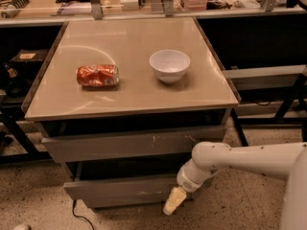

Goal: Open middle drawer

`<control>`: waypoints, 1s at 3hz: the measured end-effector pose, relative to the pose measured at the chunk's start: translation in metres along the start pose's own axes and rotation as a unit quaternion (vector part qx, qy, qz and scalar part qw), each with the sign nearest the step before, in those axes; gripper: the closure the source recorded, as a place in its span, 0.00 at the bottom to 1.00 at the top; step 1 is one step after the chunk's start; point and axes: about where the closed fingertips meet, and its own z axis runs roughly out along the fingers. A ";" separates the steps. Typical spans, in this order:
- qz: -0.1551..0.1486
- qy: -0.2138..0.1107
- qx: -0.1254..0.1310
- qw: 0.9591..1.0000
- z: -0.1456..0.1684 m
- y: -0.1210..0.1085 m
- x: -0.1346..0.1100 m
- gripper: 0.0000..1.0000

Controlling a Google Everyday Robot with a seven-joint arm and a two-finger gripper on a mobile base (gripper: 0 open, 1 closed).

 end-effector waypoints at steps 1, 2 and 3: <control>0.022 0.007 -0.007 1.000 -0.017 0.028 0.018 0.00; 0.049 0.017 -0.005 0.999 -0.033 0.050 0.039 0.00; 0.047 0.021 -0.006 0.999 -0.033 0.053 0.042 0.00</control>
Offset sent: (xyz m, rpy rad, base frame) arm -0.1172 -0.0537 0.0545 -0.0734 0.1165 -0.1745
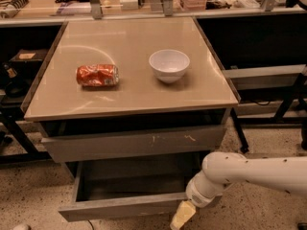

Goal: Open middle drawer

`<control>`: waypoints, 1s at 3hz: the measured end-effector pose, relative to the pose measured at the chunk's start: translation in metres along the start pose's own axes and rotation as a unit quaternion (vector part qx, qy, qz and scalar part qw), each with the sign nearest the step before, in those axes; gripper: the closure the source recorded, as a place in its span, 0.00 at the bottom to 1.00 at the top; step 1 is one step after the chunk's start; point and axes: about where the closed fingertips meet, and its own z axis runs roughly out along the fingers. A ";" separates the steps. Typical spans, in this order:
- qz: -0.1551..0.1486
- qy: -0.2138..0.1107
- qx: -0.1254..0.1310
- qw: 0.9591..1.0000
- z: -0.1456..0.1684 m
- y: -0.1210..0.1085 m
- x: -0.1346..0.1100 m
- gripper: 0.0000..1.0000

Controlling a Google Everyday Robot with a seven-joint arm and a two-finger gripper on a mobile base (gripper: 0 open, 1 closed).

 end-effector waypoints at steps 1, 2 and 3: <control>-0.006 -0.003 -0.005 1.000 0.002 0.000 0.001 0.00; -0.021 -0.008 -0.004 1.000 0.007 -0.007 -0.006 0.00; -0.026 0.008 -0.021 0.999 0.027 -0.008 -0.001 0.00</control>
Offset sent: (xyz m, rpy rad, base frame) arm 0.0227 0.0082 -0.0118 0.0309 -0.0444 0.0607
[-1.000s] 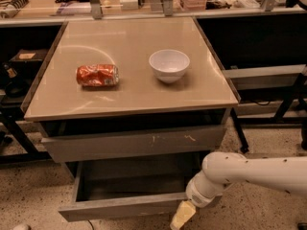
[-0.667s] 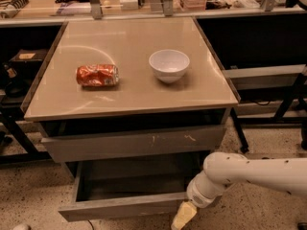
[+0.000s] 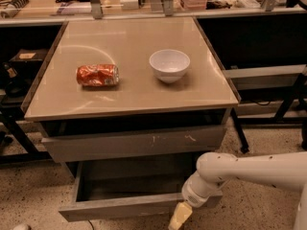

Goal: Open middle drawer

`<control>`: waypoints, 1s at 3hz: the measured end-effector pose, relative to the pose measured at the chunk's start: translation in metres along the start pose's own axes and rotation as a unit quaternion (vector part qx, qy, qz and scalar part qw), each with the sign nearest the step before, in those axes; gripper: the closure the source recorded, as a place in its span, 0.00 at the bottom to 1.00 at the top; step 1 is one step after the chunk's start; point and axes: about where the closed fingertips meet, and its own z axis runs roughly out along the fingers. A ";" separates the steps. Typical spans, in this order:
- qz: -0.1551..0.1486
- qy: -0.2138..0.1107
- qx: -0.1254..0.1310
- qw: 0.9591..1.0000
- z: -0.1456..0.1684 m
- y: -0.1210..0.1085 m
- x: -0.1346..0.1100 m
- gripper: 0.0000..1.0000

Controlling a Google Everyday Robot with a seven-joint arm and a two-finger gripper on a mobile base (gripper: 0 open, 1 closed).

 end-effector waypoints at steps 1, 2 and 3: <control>-0.007 0.014 -0.016 1.000 0.012 0.006 0.010 0.00; -0.006 0.020 -0.026 0.999 0.012 0.013 0.024 0.00; -0.006 0.020 -0.026 0.999 0.009 0.015 0.023 0.00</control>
Offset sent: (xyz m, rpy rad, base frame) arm -0.0412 -0.0221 -0.0152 -0.0068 0.0758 0.0413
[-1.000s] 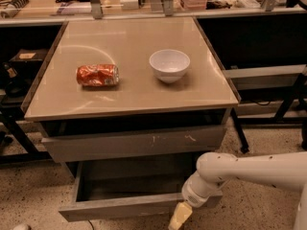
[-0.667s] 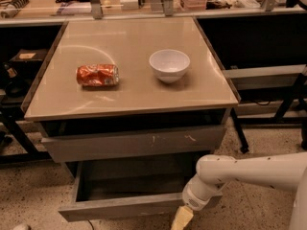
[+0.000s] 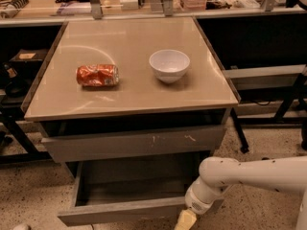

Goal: Open middle drawer

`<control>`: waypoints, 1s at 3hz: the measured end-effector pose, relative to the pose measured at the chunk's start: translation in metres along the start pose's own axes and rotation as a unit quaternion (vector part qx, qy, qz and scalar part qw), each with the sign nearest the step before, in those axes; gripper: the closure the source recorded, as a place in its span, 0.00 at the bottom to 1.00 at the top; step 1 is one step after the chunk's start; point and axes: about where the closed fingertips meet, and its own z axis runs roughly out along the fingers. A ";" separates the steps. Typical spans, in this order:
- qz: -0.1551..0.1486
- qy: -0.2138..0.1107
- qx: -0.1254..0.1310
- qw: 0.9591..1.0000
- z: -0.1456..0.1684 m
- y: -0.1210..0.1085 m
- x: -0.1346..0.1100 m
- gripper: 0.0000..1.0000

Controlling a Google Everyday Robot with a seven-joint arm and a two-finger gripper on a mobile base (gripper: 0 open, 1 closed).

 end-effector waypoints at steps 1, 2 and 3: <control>0.006 -0.008 -0.001 1.000 -0.008 0.008 0.013 0.00; 0.008 -0.011 -0.002 1.000 -0.012 0.012 0.017 0.00; 0.024 -0.016 -0.007 1.000 -0.028 0.031 0.038 0.00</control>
Offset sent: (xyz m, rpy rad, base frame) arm -0.0511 -0.0402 0.0395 0.0532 -0.0066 -0.0565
